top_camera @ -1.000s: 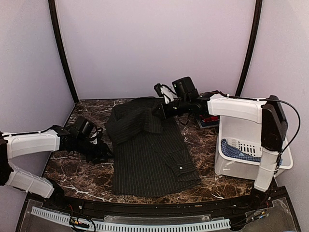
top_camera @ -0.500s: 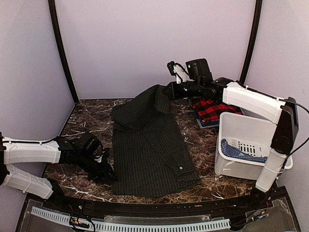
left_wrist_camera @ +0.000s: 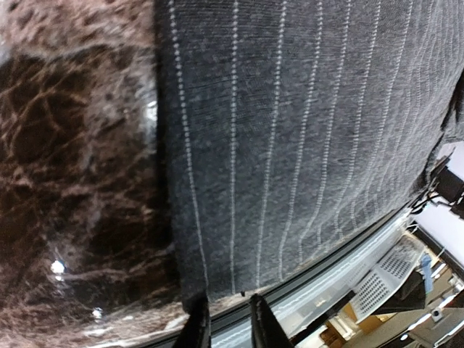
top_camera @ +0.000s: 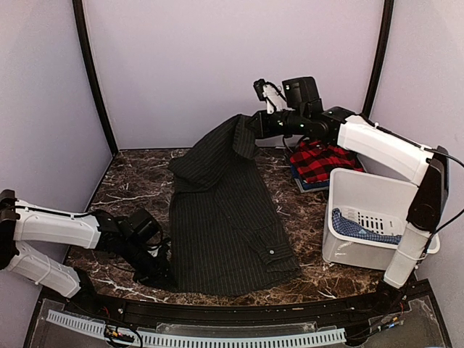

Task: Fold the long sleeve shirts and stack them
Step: Pick up the 1/3-folded shirt from the center of the board.

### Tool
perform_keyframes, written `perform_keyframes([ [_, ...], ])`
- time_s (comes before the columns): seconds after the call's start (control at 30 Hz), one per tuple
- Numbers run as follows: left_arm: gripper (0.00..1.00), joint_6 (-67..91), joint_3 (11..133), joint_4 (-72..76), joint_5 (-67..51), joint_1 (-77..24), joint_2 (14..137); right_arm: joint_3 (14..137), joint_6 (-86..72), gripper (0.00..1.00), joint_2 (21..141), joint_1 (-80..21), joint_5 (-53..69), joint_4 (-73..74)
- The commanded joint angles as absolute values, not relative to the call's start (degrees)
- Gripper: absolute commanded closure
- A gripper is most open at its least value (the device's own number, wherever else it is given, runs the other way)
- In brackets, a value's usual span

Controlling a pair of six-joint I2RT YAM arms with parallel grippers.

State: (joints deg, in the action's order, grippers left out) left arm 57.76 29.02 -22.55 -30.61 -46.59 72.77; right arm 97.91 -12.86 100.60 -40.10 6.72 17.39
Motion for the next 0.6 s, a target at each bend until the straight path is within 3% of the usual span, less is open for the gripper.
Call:
perform_keyframes([
  [0.0, 0.83, 58.0, 29.4, -26.7, -28.6, -47.0, 74.1, 101.6, -12.0, 1.00, 99.6, -39.6, 5.8, 17.7],
  [0.37, 0.70, 59.3, 31.1, -29.0, -24.0, -47.0, 71.4, 101.0, -11.8, 1.00, 99.6, -39.4, 6.0, 17.4],
  [0.57, 0.72, 57.9, 32.1, -25.6, -24.2, -47.0, 75.8, 101.3, -11.7, 1.00, 99.7, -39.2, 6.2, 17.0],
])
